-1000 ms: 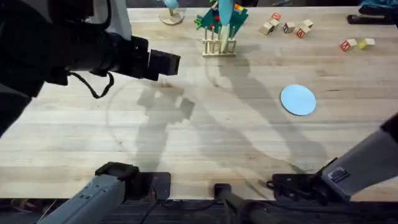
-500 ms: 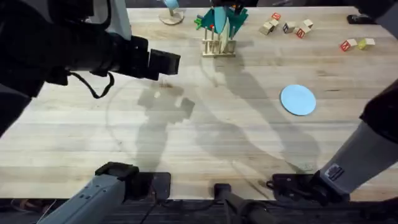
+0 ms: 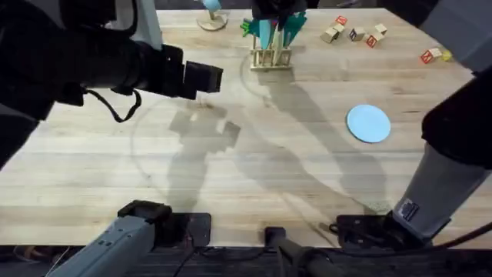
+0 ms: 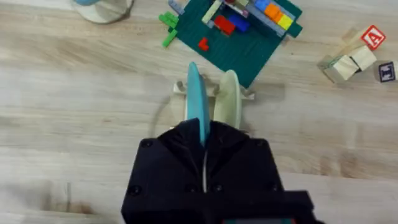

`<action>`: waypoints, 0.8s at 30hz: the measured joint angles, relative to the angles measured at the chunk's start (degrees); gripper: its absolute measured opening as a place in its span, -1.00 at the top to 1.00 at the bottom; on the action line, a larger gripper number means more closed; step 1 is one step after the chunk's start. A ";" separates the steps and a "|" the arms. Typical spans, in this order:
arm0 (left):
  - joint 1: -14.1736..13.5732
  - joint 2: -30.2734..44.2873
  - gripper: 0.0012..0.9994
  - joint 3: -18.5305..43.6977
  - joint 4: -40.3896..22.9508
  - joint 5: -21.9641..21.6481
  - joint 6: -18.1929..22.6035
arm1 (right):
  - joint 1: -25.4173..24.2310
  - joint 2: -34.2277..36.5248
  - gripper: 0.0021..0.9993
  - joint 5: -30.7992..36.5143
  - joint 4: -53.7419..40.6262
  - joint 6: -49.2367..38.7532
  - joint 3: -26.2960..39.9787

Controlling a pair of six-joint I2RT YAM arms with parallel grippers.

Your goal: Pick up the plates from the table one by one and place each into a slot on the dish rack.

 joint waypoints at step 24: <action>0.00 0.00 -0.99 0.00 -0.11 -1.50 -0.46 | 0.00 4.17 0.95 -0.02 2.42 1.05 0.00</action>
